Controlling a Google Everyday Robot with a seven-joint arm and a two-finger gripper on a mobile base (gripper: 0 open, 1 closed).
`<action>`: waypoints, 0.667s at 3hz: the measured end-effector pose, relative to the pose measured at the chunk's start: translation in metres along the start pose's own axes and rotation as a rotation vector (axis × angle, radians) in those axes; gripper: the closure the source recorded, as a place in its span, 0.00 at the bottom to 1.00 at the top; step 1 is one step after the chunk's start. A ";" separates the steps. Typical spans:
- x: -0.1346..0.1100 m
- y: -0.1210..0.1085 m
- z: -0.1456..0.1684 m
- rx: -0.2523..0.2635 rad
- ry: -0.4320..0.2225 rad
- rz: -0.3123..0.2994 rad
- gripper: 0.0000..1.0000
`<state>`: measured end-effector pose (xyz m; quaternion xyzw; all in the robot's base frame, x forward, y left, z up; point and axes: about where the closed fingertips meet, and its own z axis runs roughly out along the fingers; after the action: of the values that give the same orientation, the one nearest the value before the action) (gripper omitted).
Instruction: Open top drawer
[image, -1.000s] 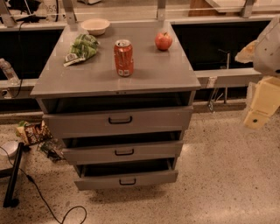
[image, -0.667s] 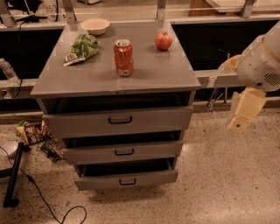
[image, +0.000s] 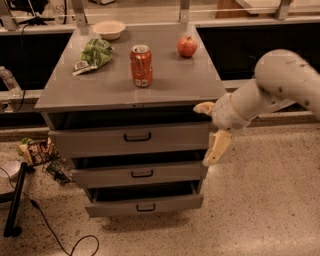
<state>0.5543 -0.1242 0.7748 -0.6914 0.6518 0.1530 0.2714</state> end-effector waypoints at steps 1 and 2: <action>0.011 -0.013 0.055 -0.014 -0.031 -0.058 0.00; 0.011 -0.029 0.091 0.020 -0.055 -0.101 0.00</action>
Offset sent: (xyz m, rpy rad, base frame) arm 0.0737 0.0653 -0.1005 0.0694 -0.1595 0.0879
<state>0.5972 -0.0811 0.7009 -0.7163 0.6097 0.1516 0.3035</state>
